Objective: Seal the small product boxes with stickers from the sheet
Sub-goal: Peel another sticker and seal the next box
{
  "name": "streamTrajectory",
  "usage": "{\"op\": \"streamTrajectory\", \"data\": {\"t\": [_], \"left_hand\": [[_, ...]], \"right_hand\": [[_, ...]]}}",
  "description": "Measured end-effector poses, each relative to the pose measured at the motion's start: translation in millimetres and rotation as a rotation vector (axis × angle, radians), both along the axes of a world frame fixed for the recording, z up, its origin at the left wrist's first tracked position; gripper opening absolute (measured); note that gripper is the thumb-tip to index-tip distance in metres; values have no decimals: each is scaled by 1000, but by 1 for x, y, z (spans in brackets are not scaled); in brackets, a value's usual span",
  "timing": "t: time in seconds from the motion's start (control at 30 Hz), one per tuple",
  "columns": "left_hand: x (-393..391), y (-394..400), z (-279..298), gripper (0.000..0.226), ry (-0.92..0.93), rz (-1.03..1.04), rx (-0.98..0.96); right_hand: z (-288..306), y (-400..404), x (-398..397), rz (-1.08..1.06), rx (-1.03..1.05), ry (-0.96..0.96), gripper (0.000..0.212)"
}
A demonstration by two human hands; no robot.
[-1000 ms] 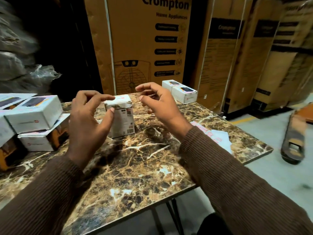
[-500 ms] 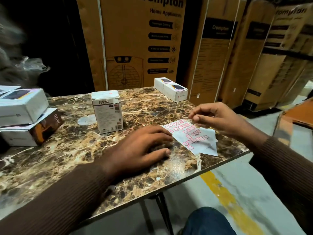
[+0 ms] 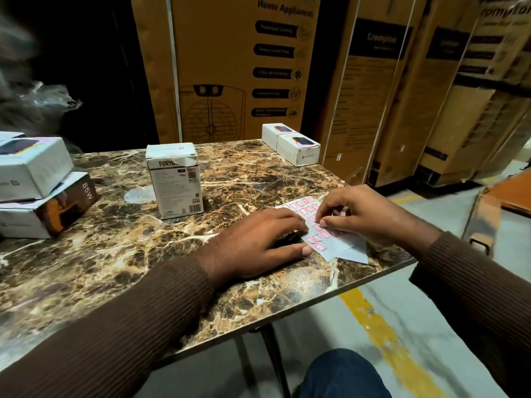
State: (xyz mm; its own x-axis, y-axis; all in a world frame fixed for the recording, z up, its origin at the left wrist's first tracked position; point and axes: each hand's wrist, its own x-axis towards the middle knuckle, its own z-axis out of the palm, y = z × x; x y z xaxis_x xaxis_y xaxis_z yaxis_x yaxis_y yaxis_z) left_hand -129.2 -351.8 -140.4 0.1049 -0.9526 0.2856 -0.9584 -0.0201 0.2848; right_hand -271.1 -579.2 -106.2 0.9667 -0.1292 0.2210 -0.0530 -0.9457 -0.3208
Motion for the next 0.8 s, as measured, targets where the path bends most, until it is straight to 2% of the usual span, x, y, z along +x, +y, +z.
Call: {"op": "streamTrajectory", "data": {"t": [0.33,0.8], "left_hand": [[-2,0,0,54,-9,2,-13],[-1,-2,-1,56,-8,-14,-29]], "right_hand": [[1,1,6,-9,-31,5,12],[1,9,17,36,-349,63,9]]}}
